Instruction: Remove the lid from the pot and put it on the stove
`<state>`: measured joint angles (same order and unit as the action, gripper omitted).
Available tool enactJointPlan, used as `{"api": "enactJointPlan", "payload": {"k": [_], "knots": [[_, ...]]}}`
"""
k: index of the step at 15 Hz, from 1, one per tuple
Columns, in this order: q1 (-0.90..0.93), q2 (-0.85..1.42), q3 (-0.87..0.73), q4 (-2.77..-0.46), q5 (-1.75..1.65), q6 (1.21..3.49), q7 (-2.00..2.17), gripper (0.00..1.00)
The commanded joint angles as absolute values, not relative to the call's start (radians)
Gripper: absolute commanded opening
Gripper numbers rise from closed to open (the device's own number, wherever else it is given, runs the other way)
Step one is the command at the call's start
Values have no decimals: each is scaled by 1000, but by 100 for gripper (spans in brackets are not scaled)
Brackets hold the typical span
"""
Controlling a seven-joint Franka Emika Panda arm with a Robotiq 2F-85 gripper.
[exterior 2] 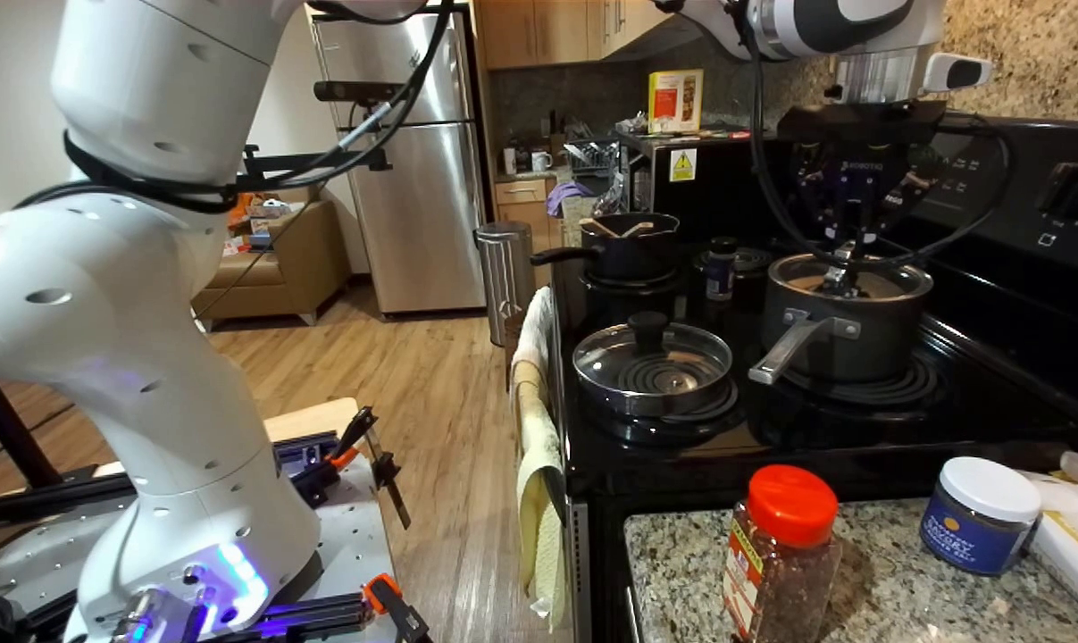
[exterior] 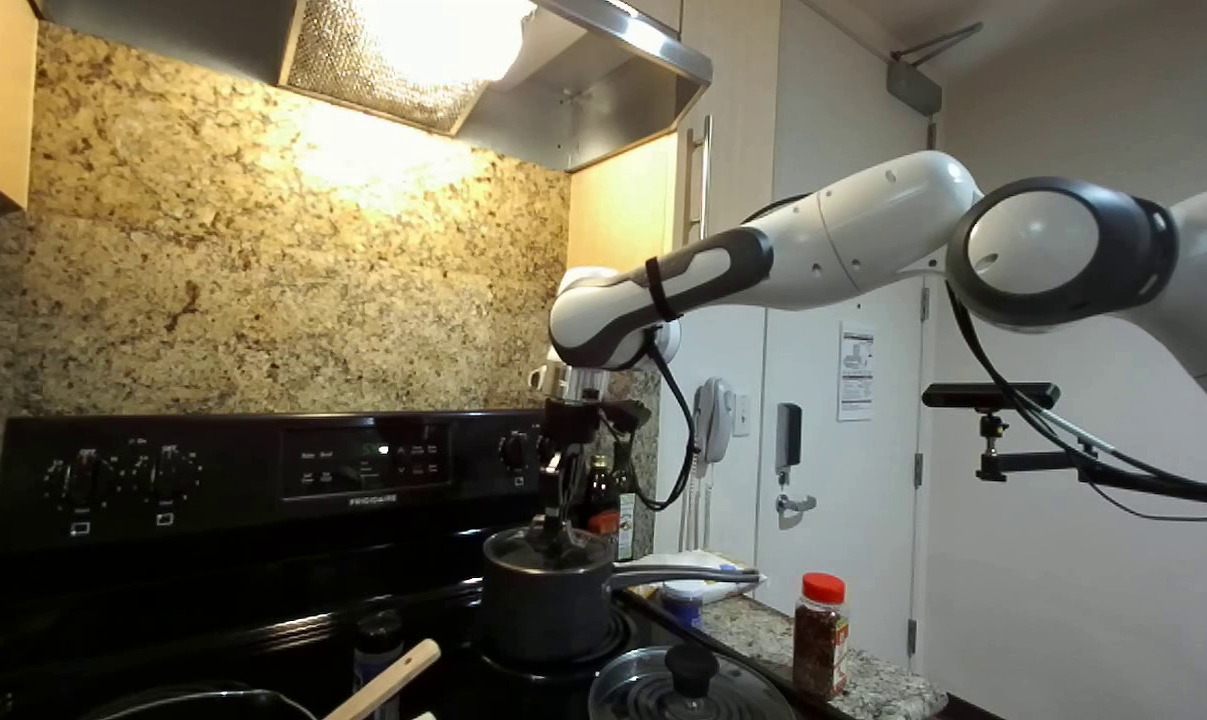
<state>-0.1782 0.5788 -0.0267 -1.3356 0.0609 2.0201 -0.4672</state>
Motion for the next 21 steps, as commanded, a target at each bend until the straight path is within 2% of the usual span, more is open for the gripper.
{"api": "enactJointPlan", "payload": {"k": [1,14,21], "knots": [[-185,574,-16,-1310,46,1982,-461,11],[-149,308,6,-1406,83,1785,-451,11],[-73,142,15,-1701,60,1886,-393,11]]}}
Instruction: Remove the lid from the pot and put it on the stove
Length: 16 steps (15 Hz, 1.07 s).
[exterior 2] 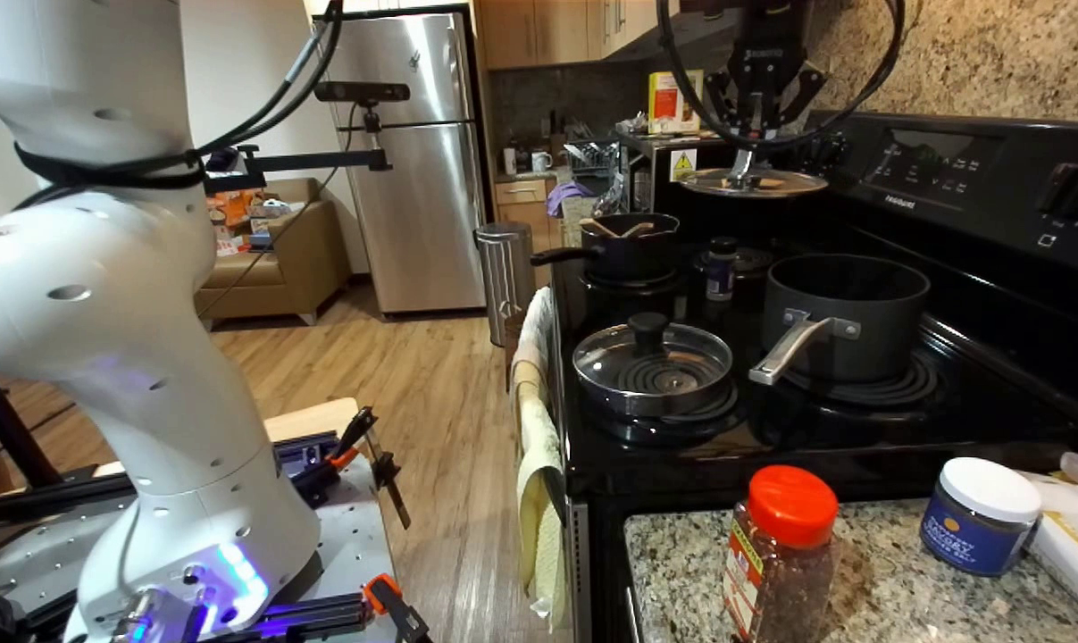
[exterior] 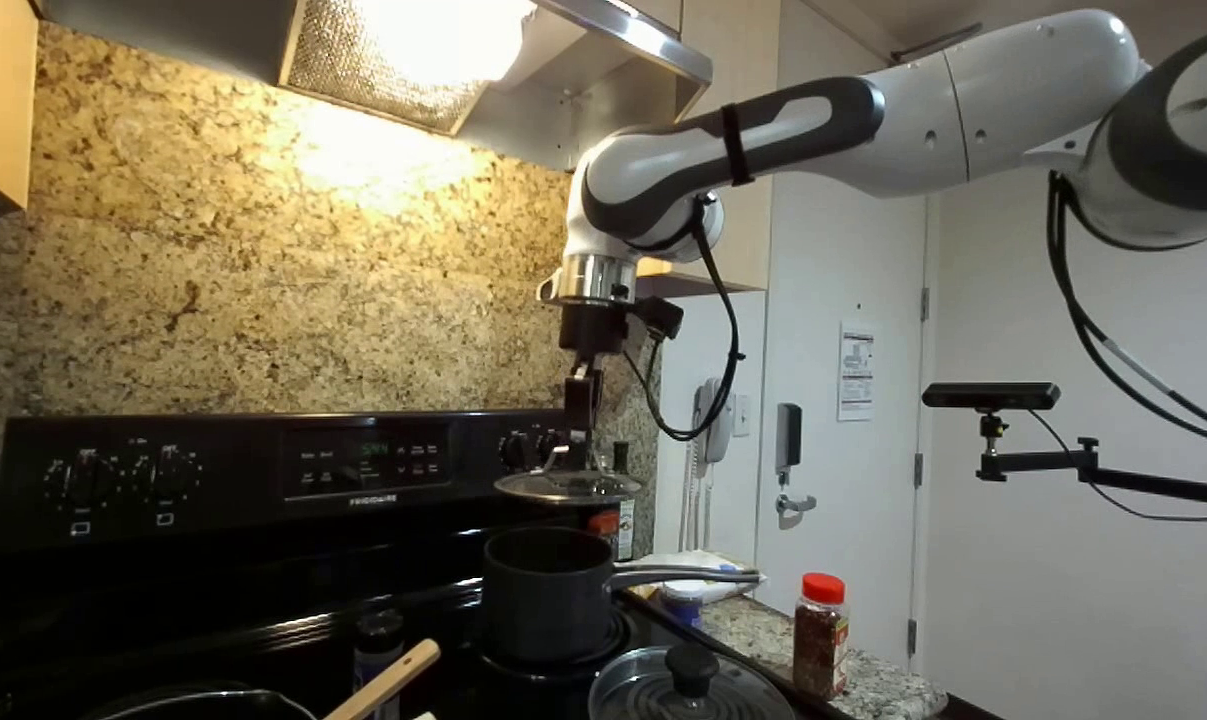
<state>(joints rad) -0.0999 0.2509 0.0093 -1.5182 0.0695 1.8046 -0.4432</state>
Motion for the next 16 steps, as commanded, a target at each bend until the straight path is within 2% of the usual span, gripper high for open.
{"api": "enactJointPlan", "payload": {"k": [1,7,11,16], "knots": [[-61,121,16,-1754,61,1914,-376,11],[-9,68,38,-2014,96,2144,-377,11],[6,142,63,-1998,111,2175,-466,11],[-10,227,72,-1920,116,2095,-504,11]]}}
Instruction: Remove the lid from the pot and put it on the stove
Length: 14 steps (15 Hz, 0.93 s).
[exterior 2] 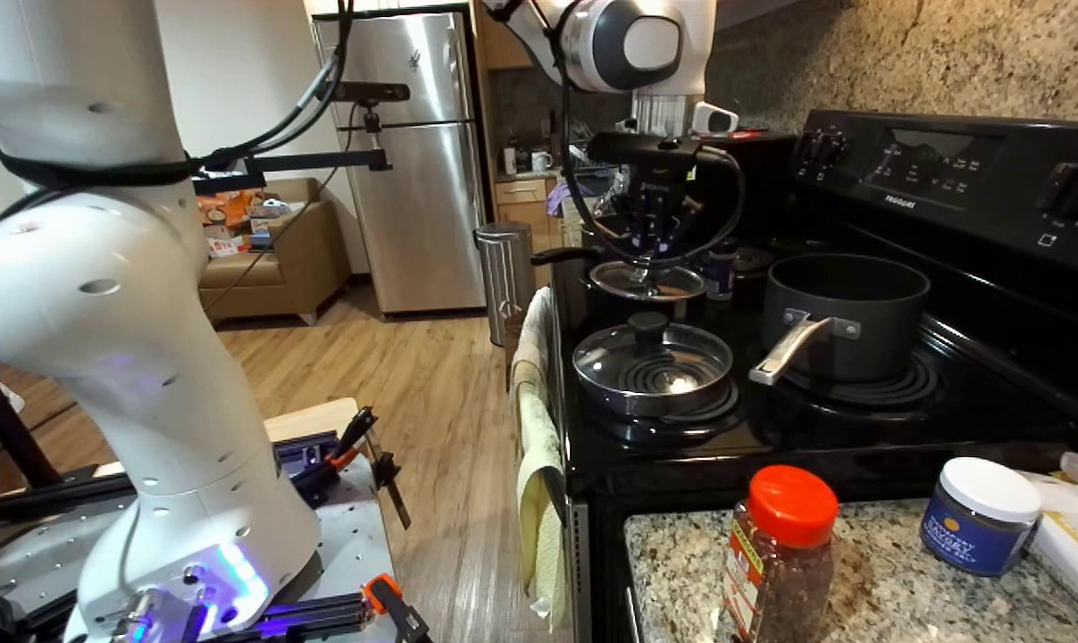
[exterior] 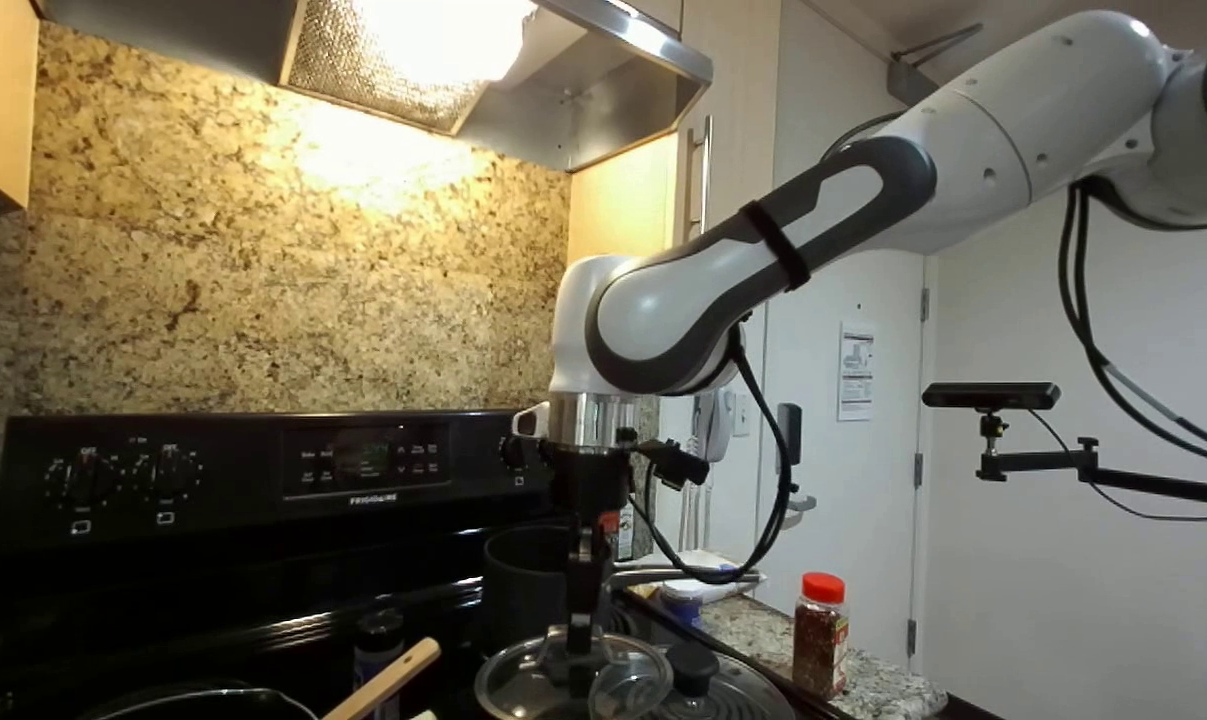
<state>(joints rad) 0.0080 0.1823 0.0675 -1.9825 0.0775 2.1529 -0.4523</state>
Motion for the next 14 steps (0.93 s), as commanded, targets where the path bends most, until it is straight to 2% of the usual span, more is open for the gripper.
{"api": "enactJointPlan", "payload": {"k": [1,14], "knots": [[-14,243,71,-1908,115,2082,-503,11],[6,529,81,-1548,34,1783,-439,11]]}}
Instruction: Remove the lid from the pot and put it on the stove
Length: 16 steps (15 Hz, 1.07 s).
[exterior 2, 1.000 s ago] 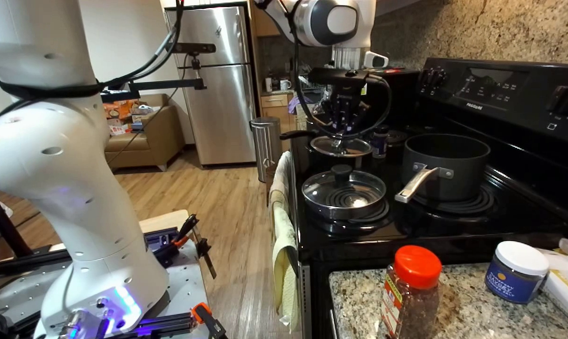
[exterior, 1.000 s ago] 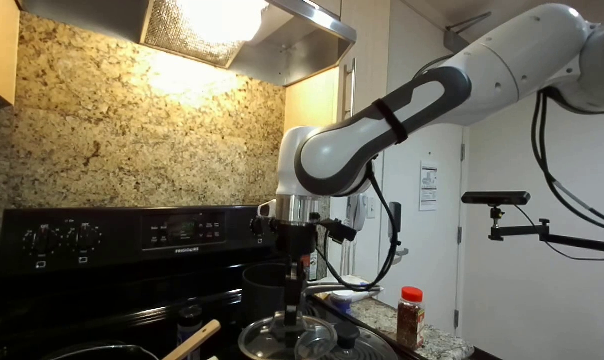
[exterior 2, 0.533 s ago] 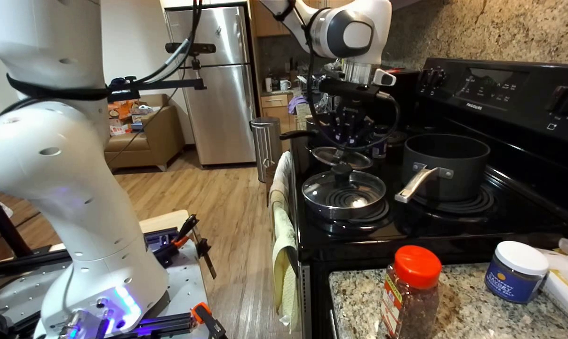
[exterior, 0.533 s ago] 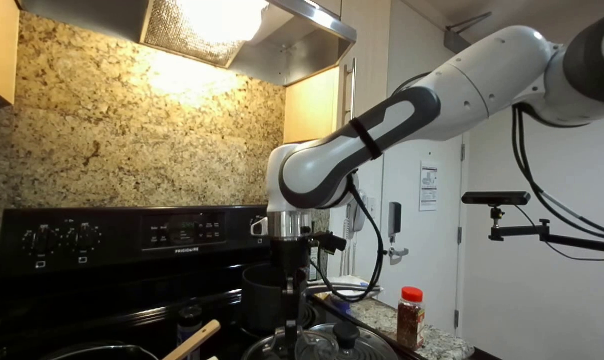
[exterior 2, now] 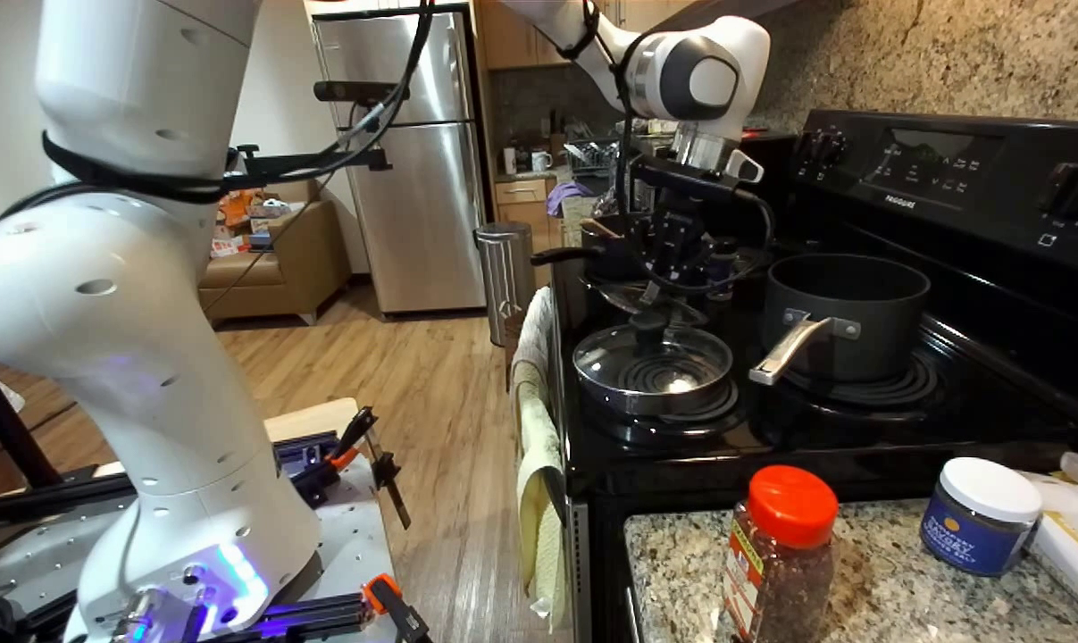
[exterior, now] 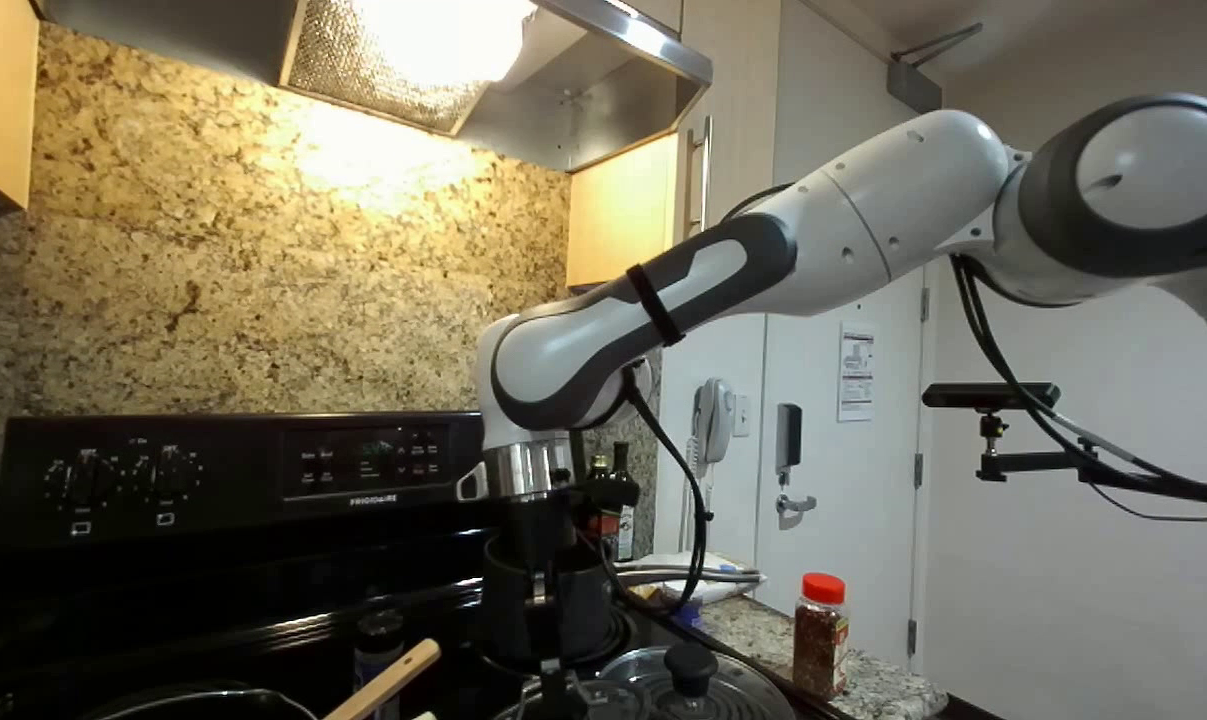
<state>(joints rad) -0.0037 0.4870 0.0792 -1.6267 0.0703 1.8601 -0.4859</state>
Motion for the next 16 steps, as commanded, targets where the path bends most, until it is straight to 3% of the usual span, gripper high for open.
{"api": "enactJointPlan", "payload": {"k": [1,16], "knots": [[16,533,74,-1542,17,1779,-409,11],[93,518,43,-1619,-197,1938,-165,11]]}}
